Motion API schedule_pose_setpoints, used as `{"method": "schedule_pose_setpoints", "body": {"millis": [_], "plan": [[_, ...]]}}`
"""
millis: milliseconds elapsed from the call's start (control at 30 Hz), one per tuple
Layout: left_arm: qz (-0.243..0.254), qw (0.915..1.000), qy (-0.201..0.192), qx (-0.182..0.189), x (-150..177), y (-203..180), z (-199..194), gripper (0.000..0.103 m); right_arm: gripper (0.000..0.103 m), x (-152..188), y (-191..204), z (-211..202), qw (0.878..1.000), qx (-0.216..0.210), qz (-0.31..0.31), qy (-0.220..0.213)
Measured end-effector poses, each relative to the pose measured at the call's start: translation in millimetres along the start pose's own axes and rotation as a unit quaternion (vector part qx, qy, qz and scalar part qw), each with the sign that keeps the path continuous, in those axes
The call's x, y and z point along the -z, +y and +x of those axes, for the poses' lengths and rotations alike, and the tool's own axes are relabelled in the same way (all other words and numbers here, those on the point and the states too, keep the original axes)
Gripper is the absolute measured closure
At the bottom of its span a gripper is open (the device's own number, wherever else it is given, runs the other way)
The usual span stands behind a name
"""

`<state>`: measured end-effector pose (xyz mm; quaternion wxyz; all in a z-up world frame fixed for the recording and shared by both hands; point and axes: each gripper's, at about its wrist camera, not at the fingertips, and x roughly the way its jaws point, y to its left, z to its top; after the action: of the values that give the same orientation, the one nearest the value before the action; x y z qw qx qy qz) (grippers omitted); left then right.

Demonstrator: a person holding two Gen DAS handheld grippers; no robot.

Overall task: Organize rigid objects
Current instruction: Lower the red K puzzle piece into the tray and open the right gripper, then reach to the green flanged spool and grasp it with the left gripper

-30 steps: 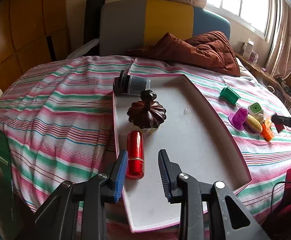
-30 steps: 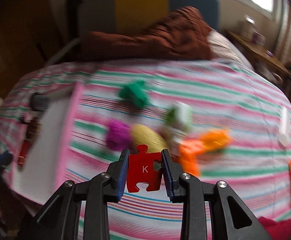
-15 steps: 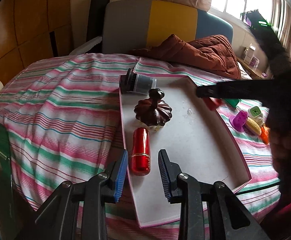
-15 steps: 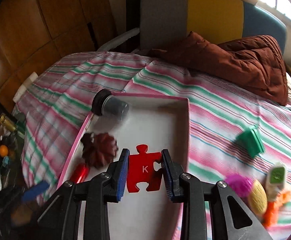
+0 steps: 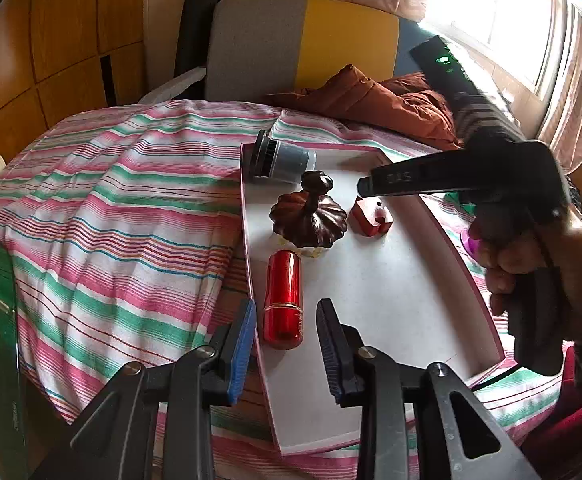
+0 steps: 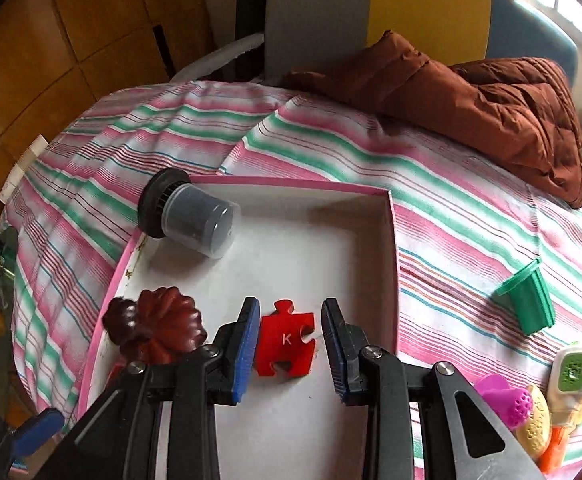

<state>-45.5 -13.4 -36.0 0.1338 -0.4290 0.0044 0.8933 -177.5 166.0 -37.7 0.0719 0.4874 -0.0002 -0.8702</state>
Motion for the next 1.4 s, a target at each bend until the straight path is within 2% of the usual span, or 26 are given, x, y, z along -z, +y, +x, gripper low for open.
{"method": "schedule_pose_setpoints", "body": {"millis": [67, 333, 467, 633, 867, 933, 1133, 1200, 1267, 1400], "plan": [[0.001, 1.0000, -0.002, -0.001, 0, -1, -1, 0.072, 0.061, 5, -1, -11, 1.000, 0.001, -0.003, -0.010], [0.012, 0.9999, -0.006, -0.001, -1, -8, -7, 0.072, 0.045, 25, -13, -56, 0.998, 0.014, -0.017, -0.056], [0.018, 0.9998, -0.008, 0.001, -3, -13, -10, 0.072, 0.044, 35, -31, -75, 0.997, 0.024, -0.005, -0.072], [0.029, 0.9995, -0.010, -0.002, -5, -20, -13, 0.072, 0.036, 51, -66, -101, 0.993, 0.061, 0.013, -0.103], [0.048, 0.9988, -0.007, 0.002, -11, -36, -14, 0.070, 0.036, 70, -133, -118, 0.987, 0.111, 0.063, -0.096], [0.055, 0.9985, -0.005, 0.005, -12, -42, -13, 0.070, 0.033, 76, -154, -124, 0.984, 0.127, 0.082, -0.096], [0.077, 0.9967, -0.004, 0.024, -18, -64, -11, 0.067, 0.019, 105, -226, -137, 0.964, 0.178, 0.165, -0.108], [0.088, 0.9957, -0.003, 0.030, -20, -73, -10, 0.066, 0.019, 122, -254, -137, 0.951, 0.187, 0.220, -0.109], [0.098, 0.9945, -0.002, 0.036, -22, -83, -8, 0.066, 0.019, 132, -275, -134, 0.940, 0.188, 0.271, -0.085], [0.105, 0.9934, 0.006, 0.047, -26, -98, -1, 0.064, 0.019, 140, -300, -137, 0.922, 0.182, 0.330, -0.085]]}}
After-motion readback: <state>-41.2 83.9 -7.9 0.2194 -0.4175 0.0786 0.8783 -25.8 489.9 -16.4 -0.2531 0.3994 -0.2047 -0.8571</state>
